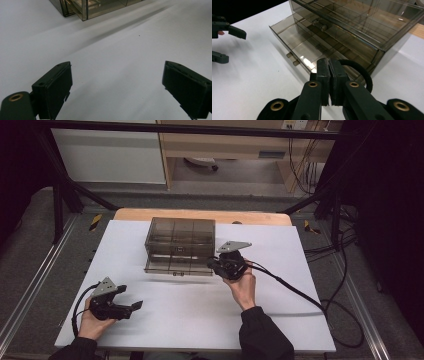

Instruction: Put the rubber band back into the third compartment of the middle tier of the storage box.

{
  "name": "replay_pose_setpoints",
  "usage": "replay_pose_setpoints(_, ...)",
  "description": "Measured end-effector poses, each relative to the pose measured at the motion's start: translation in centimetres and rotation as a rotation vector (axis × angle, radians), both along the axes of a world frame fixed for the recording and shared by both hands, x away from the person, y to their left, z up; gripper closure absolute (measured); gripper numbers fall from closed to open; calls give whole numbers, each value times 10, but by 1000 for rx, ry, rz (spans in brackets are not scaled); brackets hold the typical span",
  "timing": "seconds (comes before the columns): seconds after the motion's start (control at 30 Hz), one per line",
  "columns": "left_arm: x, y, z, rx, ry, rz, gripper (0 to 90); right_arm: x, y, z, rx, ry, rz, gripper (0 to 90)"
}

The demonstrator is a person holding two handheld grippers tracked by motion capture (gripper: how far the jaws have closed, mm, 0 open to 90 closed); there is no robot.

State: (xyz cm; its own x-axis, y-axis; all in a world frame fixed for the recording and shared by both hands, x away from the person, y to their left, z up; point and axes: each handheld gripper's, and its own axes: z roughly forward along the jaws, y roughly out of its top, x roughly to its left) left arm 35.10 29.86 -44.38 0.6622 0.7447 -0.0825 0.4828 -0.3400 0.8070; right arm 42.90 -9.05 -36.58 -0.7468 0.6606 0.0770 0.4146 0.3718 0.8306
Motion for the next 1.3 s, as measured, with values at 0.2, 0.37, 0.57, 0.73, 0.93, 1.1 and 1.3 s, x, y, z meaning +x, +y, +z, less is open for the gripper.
replay_pose_setpoints(0.2,0,0,0,0,0,-1,90,5,9,-2,-3,-1,3,878)
replay_pose_setpoints(0.37,0,0,0,1,0,0,90,9,15,-5,-2,2,-1,878)
replay_pose_setpoints(0.57,0,0,0,2,1,0,90,16,20,-13,-1,13,-9,878)
replay_pose_setpoints(0.73,0,0,0,1,-1,0,90,21,24,-20,-4,28,-14,878)
replay_pose_setpoints(0.93,0,0,0,0,-1,0,91,25,28,-27,0,45,-15,878)
replay_pose_setpoints(1.1,0,0,0,2,0,-1,90,27,31,-31,0,54,-13,878)
replay_pose_setpoints(1.3,0,0,0,-1,-1,-1,91,29,36,-35,-8,60,-9,878)
